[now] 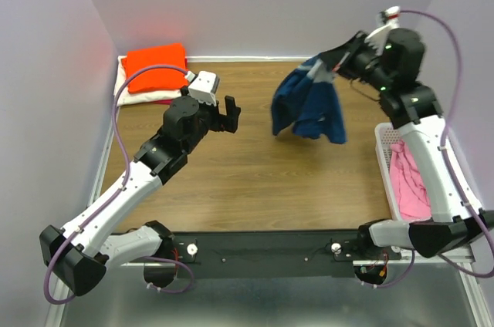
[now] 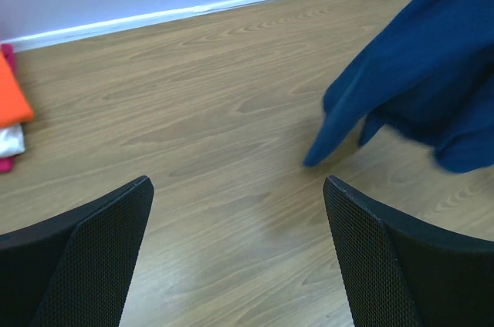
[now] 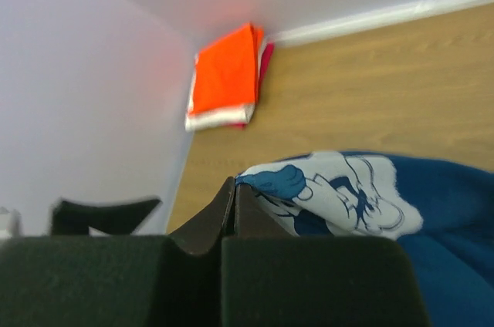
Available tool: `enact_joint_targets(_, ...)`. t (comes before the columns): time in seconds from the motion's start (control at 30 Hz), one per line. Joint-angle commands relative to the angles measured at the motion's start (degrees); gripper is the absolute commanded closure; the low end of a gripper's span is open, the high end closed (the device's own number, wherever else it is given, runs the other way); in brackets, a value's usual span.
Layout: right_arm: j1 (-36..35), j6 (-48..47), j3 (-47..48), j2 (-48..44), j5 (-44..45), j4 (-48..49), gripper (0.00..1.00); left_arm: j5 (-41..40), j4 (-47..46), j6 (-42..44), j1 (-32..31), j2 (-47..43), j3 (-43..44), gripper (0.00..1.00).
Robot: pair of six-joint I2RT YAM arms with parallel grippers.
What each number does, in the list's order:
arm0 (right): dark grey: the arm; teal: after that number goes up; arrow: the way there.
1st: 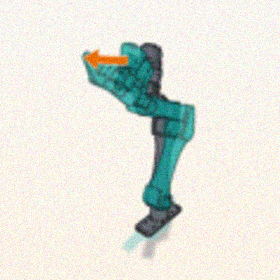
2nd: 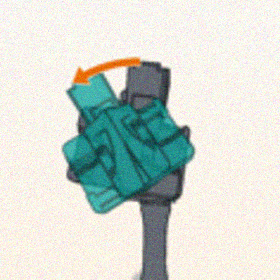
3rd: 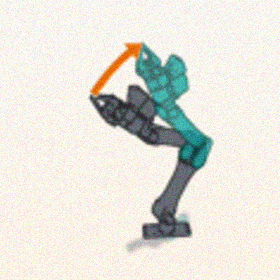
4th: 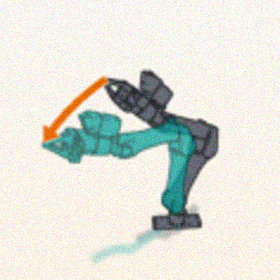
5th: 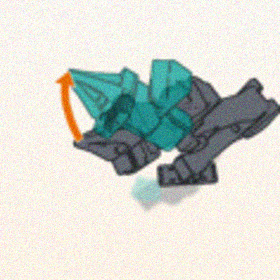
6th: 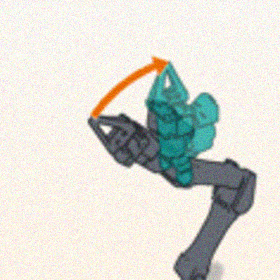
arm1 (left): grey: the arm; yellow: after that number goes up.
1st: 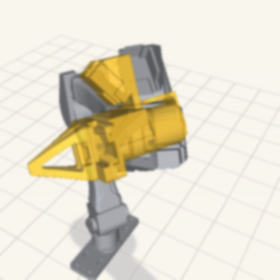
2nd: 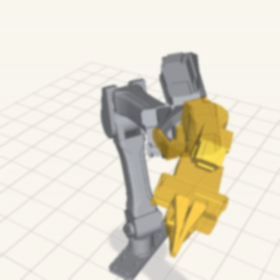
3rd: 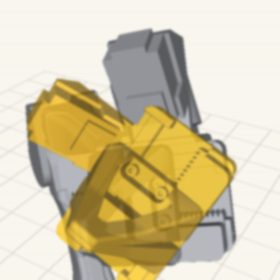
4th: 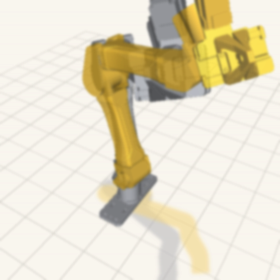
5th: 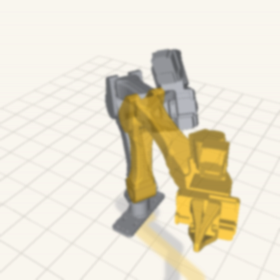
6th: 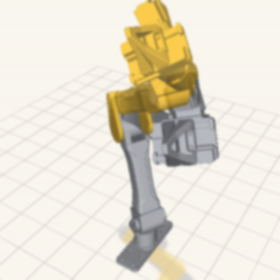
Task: Fold and stack the t-shirts
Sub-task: Move the tshirt to the center of the board
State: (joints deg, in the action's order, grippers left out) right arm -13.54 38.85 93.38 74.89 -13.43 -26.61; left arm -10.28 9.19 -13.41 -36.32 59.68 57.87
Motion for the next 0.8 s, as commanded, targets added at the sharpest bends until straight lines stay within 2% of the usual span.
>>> enact_joint_targets(0.0, -7.98, -3.95, -5.13, 0.69, 6.82, 1.04, 1.0, -6.5, 1.62, -4.42, 0.63, -2.11, 0.76, 0.02)
enact_joint_targets(0.1, -9.22, -4.75, -13.27, -1.4, 11.21, 0.6, 0.99, -7.73, 1.45, -8.03, 0.72, -2.81, -0.99, 0.02)
enact_joint_targets(0.13, -9.14, -4.75, -15.49, -2.2, 18.72, -0.36, 0.98, -7.65, 1.01, -9.95, 0.72, -2.9, -2.31, 0.02)
enact_joint_targets(0.2, -7.65, -5.36, -20.49, -5.1, 23.61, -1.51, 0.96, -7.3, 0.57, -11.72, 0.72, -2.64, -3.54, 0.02)
enact_joint_targets(0.3, 3.49, -6.68, -24.2, -6.16, 18.55, -1.52, 0.96, -5.37, -1.1, -15.06, 0.81, -1.76, -6.53, 0.02)
enact_joint_targets(0.33, 8.39, -8.42, -25.17, -4.77, 14.0, -1.78, 0.96, -4.06, -2.41, -15.85, 0.81, -0.98, -8.1, 0.03)
enact_joint_targets(0.43, 9.32, -10.55, -25.79, -0.9, 9.4, -2.57, 0.94, -1.59, -5.32, -18.49, 0.81, 1.75, -10.75, 0.04)
enact_joint_targets(0.57, 9.32, -10.99, -28.95, 2.45, 4.56, -1.43, 0.87, -0.53, -8.48, -22.71, 0.9, 6.76, -13.39, 0.05)
enact_joint_targets(0.67, 9.23, -12.04, -31.76, 2.63, 5.16, -1.07, 0.76, 3.68, -14.18, -24.03, 0.9, 10.88, -16.29, 0.11)
enact_joint_targets(0.7, 9.23, -12.22, -32.29, 2.37, 6.39, -1.07, 0.69, 5.26, -15.85, -24.29, 0.9, 11.85, -16.9, 0.14)
enact_joint_targets(0.77, 9.23, -12.66, -33.78, 1.23, 7.19, -1.07, 0.61, 10.01, -20.69, -25.43, 0.63, 15.19, -18.84, 0.16)
